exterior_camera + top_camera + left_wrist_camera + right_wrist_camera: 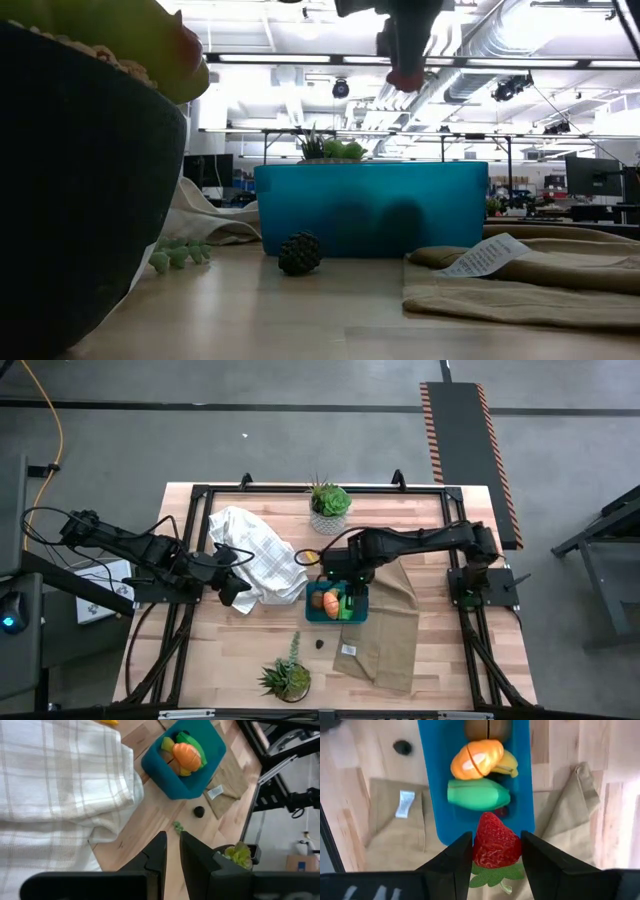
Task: Pick and placing Produce into tupperware
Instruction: Put the red strawberry into the blue bin
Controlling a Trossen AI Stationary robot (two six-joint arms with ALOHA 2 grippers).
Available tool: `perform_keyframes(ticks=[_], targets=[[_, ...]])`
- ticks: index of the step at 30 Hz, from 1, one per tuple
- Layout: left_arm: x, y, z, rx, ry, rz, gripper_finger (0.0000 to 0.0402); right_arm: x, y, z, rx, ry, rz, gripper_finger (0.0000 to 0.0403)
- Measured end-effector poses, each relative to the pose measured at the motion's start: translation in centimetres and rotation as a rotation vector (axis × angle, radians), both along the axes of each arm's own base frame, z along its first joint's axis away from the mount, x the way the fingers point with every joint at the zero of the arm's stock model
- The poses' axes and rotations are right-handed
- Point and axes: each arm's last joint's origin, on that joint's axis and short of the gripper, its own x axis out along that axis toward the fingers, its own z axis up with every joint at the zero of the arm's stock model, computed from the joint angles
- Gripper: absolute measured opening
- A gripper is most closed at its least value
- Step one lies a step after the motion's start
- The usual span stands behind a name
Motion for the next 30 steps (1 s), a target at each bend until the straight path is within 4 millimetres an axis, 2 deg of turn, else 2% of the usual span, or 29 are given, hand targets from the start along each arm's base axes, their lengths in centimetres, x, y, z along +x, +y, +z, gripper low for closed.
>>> perform_keyframes(ticks=[9, 18, 30], targets=[[1.2, -0.2, -1.0, 0.018, 0.079, -0.001, 0.0042, -1.9, 0.2, -2.3, 0.045, -0.054, -0.085, 0.0140], [2.7, -0.6, -2.5, 0.034, 0.172, -0.004, 0.0042, -1.7, 0.4, -5.9, 0.073, -0.073, -0.094, 0.0140], [4.3, -0.9, -3.4, 0.031, 0.184, -0.009, 0.0042, -1.2, 0.3, -7.4, 0.063, -0.143, -0.124, 0.0140]])
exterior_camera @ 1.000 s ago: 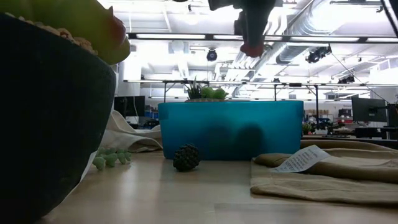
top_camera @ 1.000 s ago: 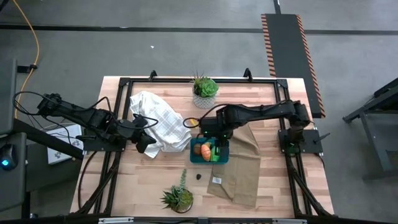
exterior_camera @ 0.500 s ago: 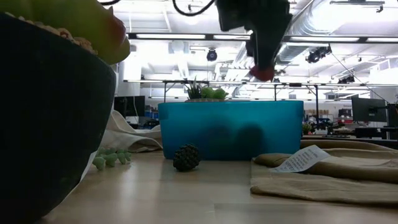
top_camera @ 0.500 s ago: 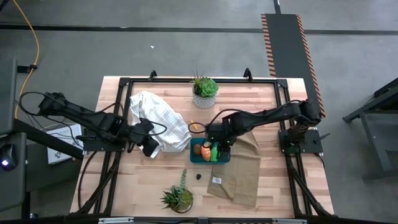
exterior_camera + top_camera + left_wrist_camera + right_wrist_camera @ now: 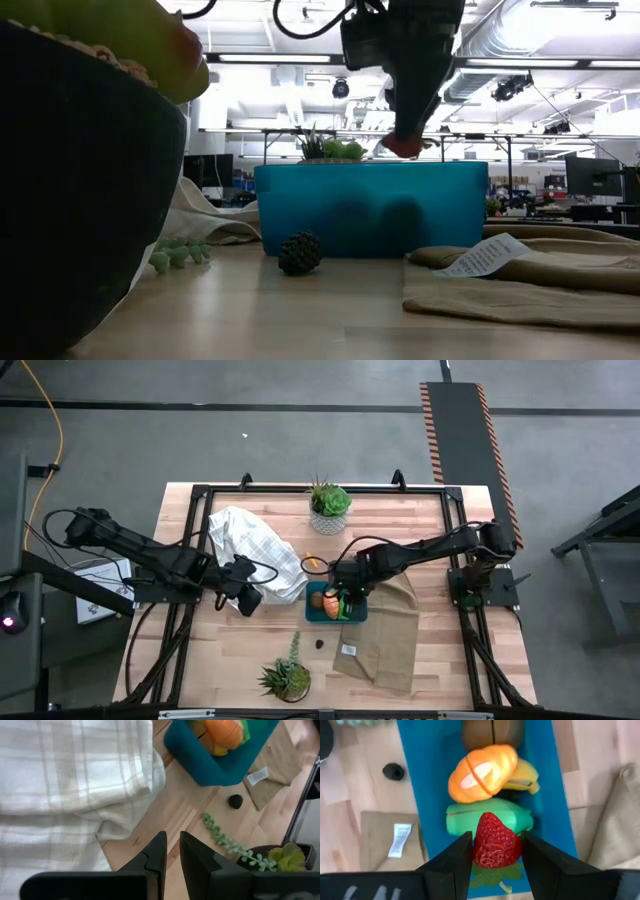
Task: Pick and placing Produce into tupperware
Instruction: Put the red strawberry into the blue bin
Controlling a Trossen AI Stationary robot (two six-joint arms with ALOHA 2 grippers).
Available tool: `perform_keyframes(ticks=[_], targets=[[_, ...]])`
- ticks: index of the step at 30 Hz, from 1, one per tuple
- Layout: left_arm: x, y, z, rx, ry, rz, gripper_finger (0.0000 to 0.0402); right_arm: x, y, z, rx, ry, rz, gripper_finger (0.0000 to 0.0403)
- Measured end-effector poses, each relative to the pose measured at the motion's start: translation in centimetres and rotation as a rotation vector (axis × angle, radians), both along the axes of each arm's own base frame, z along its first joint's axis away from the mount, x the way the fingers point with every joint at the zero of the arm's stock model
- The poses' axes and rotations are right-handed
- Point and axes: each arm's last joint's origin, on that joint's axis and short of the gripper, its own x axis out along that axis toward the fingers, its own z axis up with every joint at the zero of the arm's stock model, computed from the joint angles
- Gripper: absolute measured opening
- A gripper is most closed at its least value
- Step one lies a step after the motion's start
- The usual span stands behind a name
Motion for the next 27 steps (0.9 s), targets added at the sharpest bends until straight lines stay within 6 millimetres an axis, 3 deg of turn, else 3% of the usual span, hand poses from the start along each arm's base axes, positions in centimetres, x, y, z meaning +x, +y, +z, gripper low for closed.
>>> perform_keyframes(ticks=[21, 27], targets=[[0.4, -0.1, 0.2, -0.001, -0.038, -0.004, 0.0042, 0.3, -0.8, -0.2, -0.049, -0.009, -0.032, 0.0140], [0.4, -0.1, 0.2, 0.000, -0.037, -0.004, 0.0042, 0.3, -1.1, -0.2, -0.045, -0.007, -0.053, 0.0159]])
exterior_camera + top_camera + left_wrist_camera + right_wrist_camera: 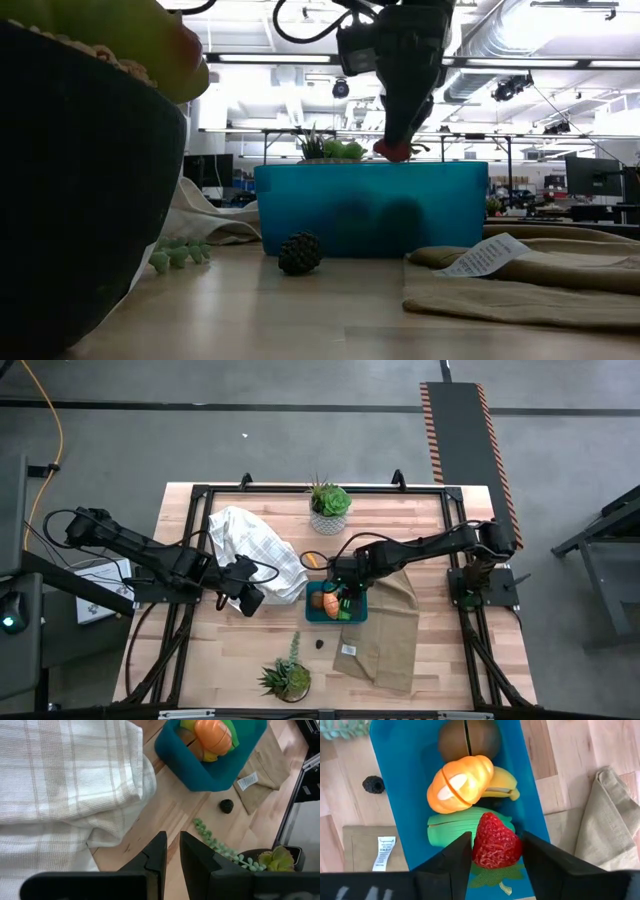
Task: Pick and placing Produce into tupperware
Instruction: Put the red strawberry into the blue bin, then put the yellow corn into the blue bin
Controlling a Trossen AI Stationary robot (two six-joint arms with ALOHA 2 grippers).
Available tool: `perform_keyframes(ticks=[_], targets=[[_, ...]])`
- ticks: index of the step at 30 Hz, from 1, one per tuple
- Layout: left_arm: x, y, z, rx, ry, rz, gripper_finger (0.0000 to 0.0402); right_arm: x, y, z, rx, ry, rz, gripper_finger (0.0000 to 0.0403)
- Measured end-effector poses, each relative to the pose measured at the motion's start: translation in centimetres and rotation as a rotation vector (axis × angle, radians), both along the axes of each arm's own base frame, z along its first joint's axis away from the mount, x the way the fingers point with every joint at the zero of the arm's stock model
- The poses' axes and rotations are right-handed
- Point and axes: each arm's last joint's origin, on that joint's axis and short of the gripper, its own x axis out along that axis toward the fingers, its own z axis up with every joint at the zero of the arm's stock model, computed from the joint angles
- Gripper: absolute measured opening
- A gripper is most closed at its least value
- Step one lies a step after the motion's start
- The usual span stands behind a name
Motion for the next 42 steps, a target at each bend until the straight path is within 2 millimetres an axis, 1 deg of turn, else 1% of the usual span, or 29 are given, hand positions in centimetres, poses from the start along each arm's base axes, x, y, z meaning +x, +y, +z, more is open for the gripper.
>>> perform_keyframes(ticks=[5, 23, 25, 28, 31, 34, 38, 42], targets=[[0.0, 0.0, 0.0, 0.000, 0.000, 0.000, 0.0042, 0.0, 0.0, 0.0, -0.008, -0.001, -0.008, 0.0172], [0.0, 0.0, 0.0, 0.013, 0.006, -0.014, 0.0042, 0.2, -0.1, 0.1, -0.022, -0.023, -0.021, 0.0174], [0.0, 0.0, 0.0, 0.013, 0.005, -0.014, 0.0042, 0.6, 0.0, 0.7, -0.011, -0.063, -0.042, 0.0174], [0.0, 0.0, 0.0, 0.021, 0.006, -0.024, 0.0042, 1.4, 0.1, 2.4, -0.013, -0.171, -0.055, 0.0174], [-0.1, 0.0, 0.0, 0.048, 0.008, -0.058, 0.0042, 1.8, 0.1, 4.3, -0.046, -0.237, -0.062, 0.0174], [-0.1, 0.0, 0.0, 0.075, 0.010, -0.090, 0.0042, 1.8, -0.1, 6.0, -0.102, -0.291, -0.078, 0.0174], [0.0, 0.0, 0.0, 0.128, 0.009, -0.145, 0.0042, 0.6, -0.3, 8.3, -0.260, -0.348, -0.139, 0.0174], [0.0, 0.0, 0.0, 0.184, 0.008, -0.210, 0.0042, -1.5, -0.7, 10.5, -0.388, -0.367, -0.204, 0.0174]])
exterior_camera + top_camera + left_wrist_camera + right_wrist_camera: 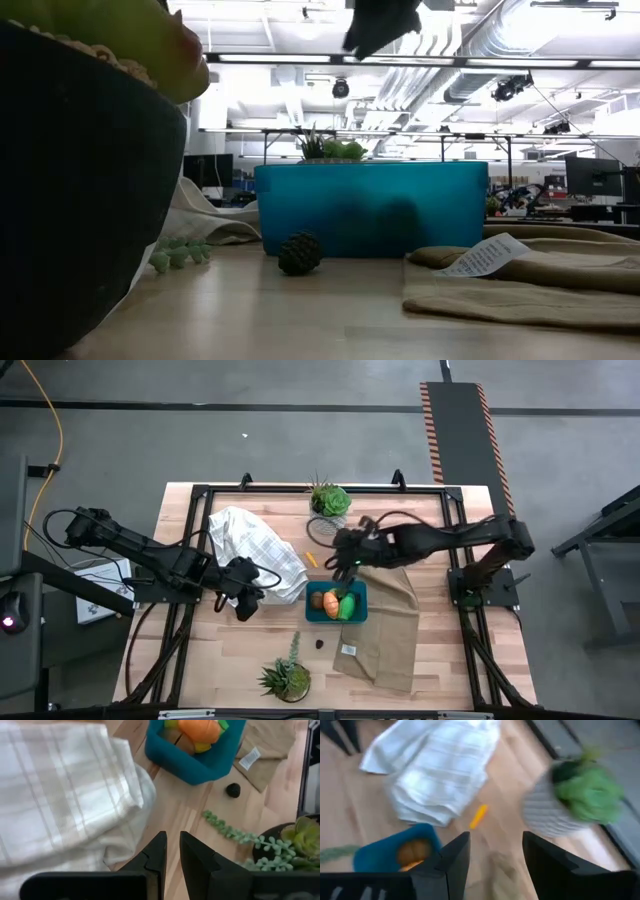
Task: Pick and placing Produce into tupperware
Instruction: Put the yellow corn into the blue bin
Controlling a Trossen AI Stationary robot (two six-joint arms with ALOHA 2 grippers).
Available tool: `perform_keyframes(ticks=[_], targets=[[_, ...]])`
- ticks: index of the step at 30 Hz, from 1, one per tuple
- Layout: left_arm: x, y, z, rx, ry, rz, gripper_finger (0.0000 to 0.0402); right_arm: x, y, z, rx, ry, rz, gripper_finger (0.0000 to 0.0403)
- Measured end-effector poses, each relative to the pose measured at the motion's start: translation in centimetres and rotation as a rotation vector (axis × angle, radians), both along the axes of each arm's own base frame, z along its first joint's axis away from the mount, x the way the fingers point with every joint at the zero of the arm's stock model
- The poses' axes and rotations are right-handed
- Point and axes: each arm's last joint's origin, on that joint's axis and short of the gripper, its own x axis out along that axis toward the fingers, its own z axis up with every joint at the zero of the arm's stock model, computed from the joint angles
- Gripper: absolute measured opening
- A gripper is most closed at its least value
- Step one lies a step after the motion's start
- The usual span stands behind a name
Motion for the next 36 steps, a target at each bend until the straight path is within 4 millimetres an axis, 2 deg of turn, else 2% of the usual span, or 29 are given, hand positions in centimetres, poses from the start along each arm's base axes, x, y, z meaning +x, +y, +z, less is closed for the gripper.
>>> perform_keyframes(ticks=[3, 7, 13, 16, 21, 25, 31, 36], targets=[[0.2, 0.0, 0.2, 0.046, -0.035, -0.009, 0.0042, -2.0, -0.4, 1.5, -0.033, -0.001, -0.065, 0.0174], [1.2, 0.1, 1.2, 0.138, -0.172, -0.016, 0.0042, -4.9, -1.0, 3.0, -0.064, 0.011, -0.166, 0.0174], [2.4, -0.1, 3.0, 0.332, -0.362, -0.147, 0.0042, -8.7, -1.4, 4.3, -0.058, 0.034, -0.305, 0.0174], [2.7, 0.3, 4.4, 0.383, -0.385, -0.145, 0.0042, -9.6, -1.1, 4.5, -0.046, 0.040, -0.334, 0.0174], [3.1, 1.7, 7.8, 0.478, -0.417, -0.130, 0.0042, -10.0, -0.4, 4.3, -0.044, 0.058, -0.342, 0.0174], [2.9, 2.7, 10.8, 0.563, -0.412, -0.162, 0.0042, -10.6, 0.2, 2.4, -0.035, 0.085, -0.362, 0.0174], [1.7, 4.2, 14.7, 0.633, -0.358, -0.174, 0.0042, -12.2, 1.7, -2.2, 0.120, 0.104, -0.378, 0.0174], [1.1, 5.4, 16.2, 0.660, -0.256, -0.193, 0.0042, -12.2, 2.9, -5.5, 0.329, 0.044, -0.312, 0.0174]])
